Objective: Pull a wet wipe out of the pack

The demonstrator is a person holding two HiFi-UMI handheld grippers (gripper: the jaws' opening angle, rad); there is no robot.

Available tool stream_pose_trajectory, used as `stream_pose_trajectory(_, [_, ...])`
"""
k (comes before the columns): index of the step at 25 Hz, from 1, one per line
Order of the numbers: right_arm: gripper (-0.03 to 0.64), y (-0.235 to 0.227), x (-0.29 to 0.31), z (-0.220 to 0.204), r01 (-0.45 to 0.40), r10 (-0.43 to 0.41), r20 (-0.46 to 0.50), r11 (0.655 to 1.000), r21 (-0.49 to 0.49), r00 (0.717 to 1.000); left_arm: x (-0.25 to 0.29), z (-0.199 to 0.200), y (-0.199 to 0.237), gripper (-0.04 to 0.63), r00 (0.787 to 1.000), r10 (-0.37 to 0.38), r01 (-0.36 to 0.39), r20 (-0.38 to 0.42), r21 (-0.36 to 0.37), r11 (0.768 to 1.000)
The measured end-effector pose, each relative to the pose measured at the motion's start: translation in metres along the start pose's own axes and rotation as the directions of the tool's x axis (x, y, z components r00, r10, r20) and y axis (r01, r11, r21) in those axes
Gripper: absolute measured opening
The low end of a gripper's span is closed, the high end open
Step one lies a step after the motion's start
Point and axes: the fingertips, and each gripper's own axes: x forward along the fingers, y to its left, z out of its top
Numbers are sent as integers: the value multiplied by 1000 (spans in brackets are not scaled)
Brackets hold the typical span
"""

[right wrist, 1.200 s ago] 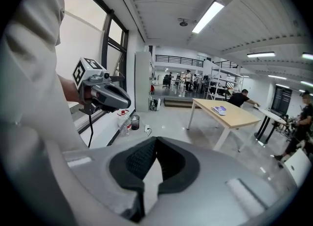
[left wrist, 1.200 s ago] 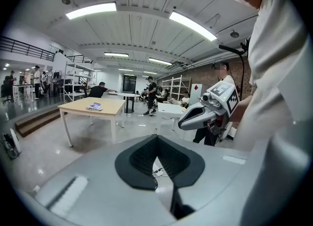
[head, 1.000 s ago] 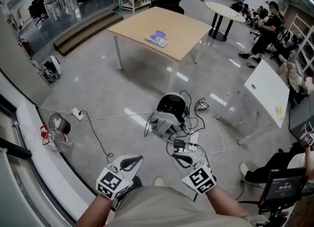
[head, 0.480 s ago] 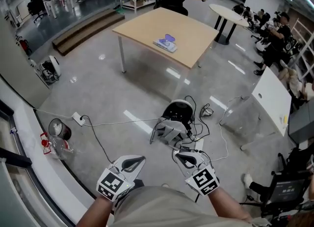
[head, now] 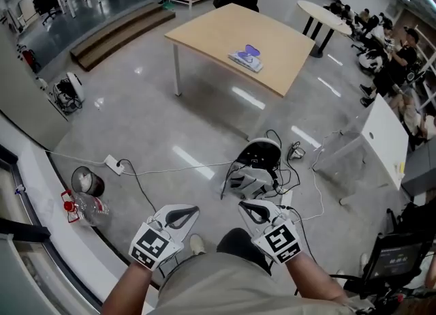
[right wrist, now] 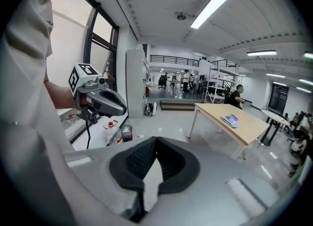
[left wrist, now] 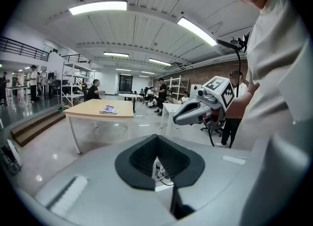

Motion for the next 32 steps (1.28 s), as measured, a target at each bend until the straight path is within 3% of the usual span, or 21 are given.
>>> stream_pose_trajectory(8, [2,-48,61,17,-1,2,-21,1000,25,1000,48,15,73,5,999,-37,37,10,-14,999])
stream_pose_trajectory(19, [2,-241,143,59,46,-48,36,997,61,998,174,115,208,5,999,-39,39,-4,62,997])
stream_pose_trajectory(24, [3,-303,160,52,74,-79,45,992,100,996,223,140,242,5,999,-52,52,-7,82,995])
stream_pose_trajectory(32, [2,-355,178,34,122,-126,16,979,161,992,294,170,278,5,991,-130,133,-29,125,983])
